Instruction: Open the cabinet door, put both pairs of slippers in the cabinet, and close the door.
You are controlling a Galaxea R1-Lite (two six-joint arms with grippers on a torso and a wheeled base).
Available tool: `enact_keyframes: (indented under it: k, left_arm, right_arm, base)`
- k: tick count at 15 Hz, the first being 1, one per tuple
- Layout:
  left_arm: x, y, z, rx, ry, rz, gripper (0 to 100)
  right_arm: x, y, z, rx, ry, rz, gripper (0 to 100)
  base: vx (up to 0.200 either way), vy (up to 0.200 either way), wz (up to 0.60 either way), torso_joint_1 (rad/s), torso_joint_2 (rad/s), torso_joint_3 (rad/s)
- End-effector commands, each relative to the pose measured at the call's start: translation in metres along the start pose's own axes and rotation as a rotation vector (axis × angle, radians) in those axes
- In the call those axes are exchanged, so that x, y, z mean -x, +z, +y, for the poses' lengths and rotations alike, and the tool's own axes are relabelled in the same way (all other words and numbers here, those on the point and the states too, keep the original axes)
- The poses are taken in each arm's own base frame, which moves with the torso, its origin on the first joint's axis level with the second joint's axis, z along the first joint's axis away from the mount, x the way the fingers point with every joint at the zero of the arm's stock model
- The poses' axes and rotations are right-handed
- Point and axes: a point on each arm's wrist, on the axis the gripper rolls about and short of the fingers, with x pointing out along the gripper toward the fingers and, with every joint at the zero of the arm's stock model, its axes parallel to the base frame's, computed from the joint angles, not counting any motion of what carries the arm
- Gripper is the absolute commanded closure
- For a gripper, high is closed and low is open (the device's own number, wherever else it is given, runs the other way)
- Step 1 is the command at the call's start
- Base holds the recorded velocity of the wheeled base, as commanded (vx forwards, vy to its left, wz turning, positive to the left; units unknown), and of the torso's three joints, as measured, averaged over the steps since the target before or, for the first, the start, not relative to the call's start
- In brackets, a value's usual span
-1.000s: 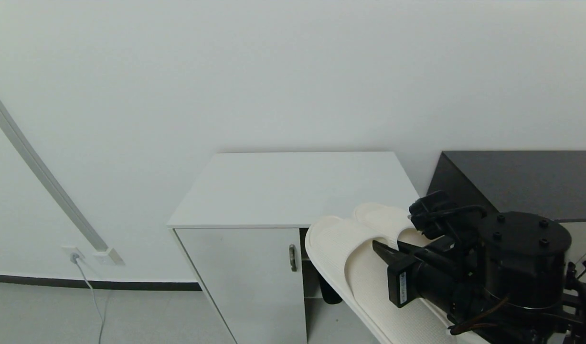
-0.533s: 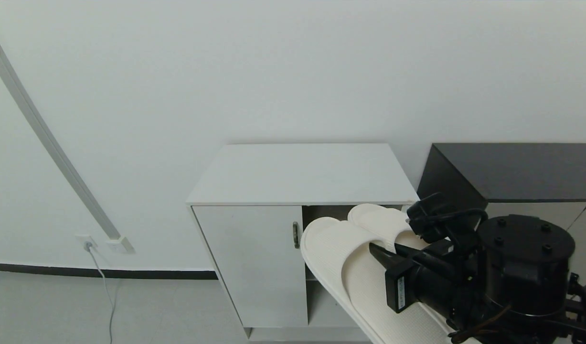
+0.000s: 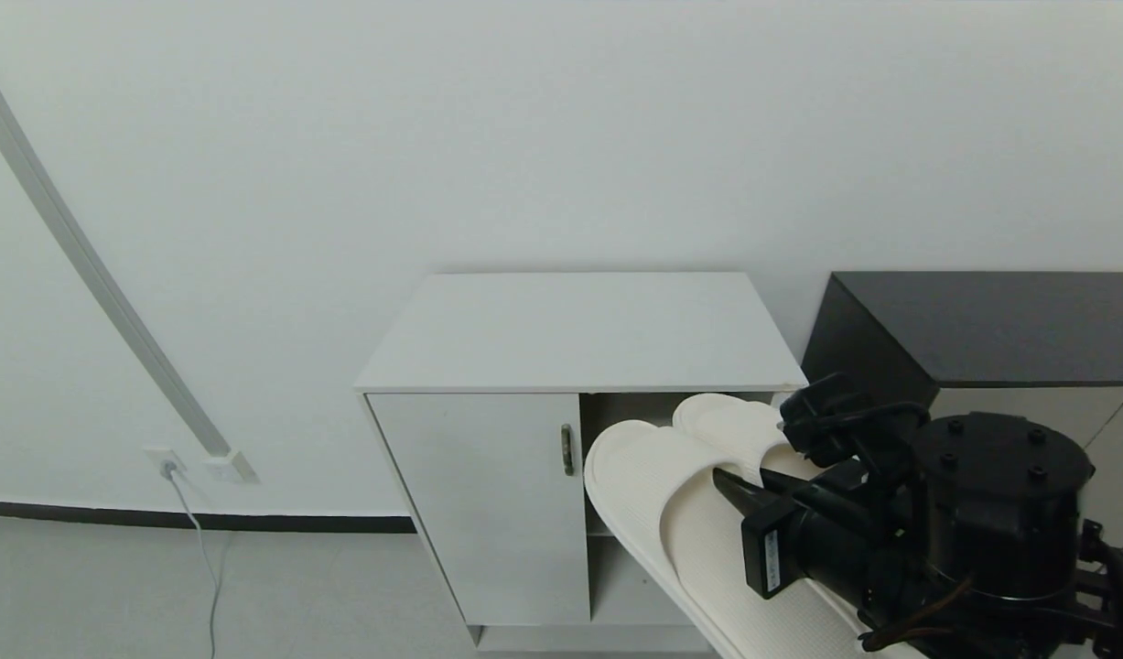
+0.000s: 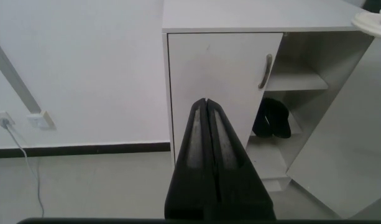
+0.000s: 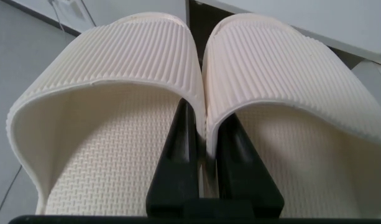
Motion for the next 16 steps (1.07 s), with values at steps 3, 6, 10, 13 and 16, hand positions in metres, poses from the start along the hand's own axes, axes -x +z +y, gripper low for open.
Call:
enact_keyframes:
  k: [3,6,10,13,16]
  left_arm:
    - [0.0,0.0,0.0,0.0,0.0,0.0,100]
    - [0.0,0.0,0.0,0.0,0.0,0.0,100]
    - [0.0,0.0,0.0,0.0,0.0,0.0,100]
    - [0.0,0.0,0.0,0.0,0.0,0.0,100]
    - [0.0,0.0,0.0,0.0,0.0,0.0,100]
  right_arm:
    - [0.0,-0.0018,0.0,0.003,0.002,0.006,100]
    - [0.0008,-0.0016,-0.0003,0.003,0.002,0.005,100]
    - [0.0001,-0.0022,-0.0001,0.004,0.001,0.008,100]
    - [0.0002,-0.0027,-0.0002,0.004,0.001,0.009,100]
    - [0.0002,-0.0027,-0.0002,0.004,0.001,0.009,100]
  base:
    - [0.0,0.0,0.0,-0.024,0.04,0.03]
    - [0.0,0.0,0.0,-0.144,0.33,0.191]
    - [0.0,0.0,0.0,-0.192,0.46,0.266]
    - [0.0,0.0,0.0,-0.229,0.56,0.321]
    - [0.0,0.0,0.0,-0.219,0.53,0.32]
